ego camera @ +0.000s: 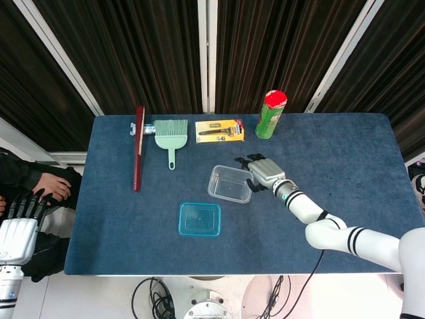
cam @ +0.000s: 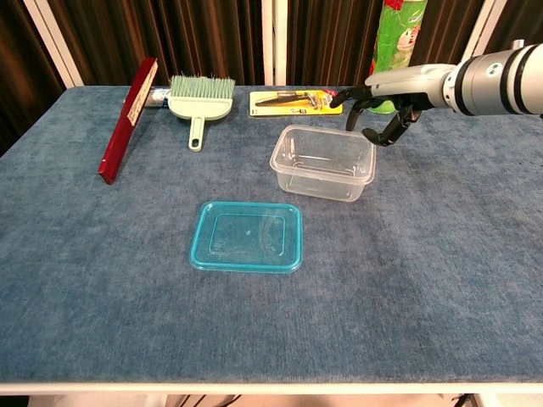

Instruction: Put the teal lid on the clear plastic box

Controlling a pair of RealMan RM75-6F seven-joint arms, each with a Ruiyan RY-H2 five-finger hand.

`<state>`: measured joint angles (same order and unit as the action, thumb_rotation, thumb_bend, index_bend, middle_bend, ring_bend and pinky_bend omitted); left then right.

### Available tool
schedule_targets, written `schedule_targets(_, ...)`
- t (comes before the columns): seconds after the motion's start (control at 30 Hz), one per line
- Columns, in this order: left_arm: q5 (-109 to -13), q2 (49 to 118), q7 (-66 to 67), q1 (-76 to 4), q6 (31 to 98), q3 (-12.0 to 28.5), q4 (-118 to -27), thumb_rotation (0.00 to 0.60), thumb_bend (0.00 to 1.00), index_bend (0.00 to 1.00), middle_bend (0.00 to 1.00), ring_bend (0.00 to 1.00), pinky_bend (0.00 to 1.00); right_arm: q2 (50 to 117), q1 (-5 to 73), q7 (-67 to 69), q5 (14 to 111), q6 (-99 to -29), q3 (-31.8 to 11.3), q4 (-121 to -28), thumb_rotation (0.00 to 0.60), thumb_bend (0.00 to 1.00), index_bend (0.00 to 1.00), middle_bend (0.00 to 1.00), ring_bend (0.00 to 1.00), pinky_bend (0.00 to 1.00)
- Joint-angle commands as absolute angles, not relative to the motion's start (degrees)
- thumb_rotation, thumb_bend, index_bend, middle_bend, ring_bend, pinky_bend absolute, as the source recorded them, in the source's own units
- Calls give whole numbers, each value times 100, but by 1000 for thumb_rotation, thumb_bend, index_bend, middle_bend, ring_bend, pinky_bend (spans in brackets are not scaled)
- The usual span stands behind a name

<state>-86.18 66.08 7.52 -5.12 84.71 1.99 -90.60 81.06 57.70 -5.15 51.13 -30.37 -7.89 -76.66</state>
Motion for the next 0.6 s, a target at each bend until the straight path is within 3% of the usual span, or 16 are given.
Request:
schedule_targets(0.03,-8762,6507,825,-619,8373,171,-9185,600,43,109,40,0,0,7978,5634,-610,5097,-3372,-736,-7901,600,545,0,190,0,0)
schedule_targets(0.23,-9335,6226,1155,-1143,7826,111,-9745,600,42,108,40,0,0,7497,5043,-636,5798,-4609,-713,-8706,600,356,0,125,0,0)
schedule_targets(0.37,-9588,6194,1388,-1724,7049,131,-10255,600,41,107,40,0,0,7021,4432,-711,6518,-5712,-563,-9379,600,249,0,114,0,0)
schedule_targets(0.6,-8742,6657,1922,-2783,5330,462,-10700,600,24,90,40,0,0,6429,3481,-778,7468,-7102,-220,-10001,600,162,0,112,0,0)
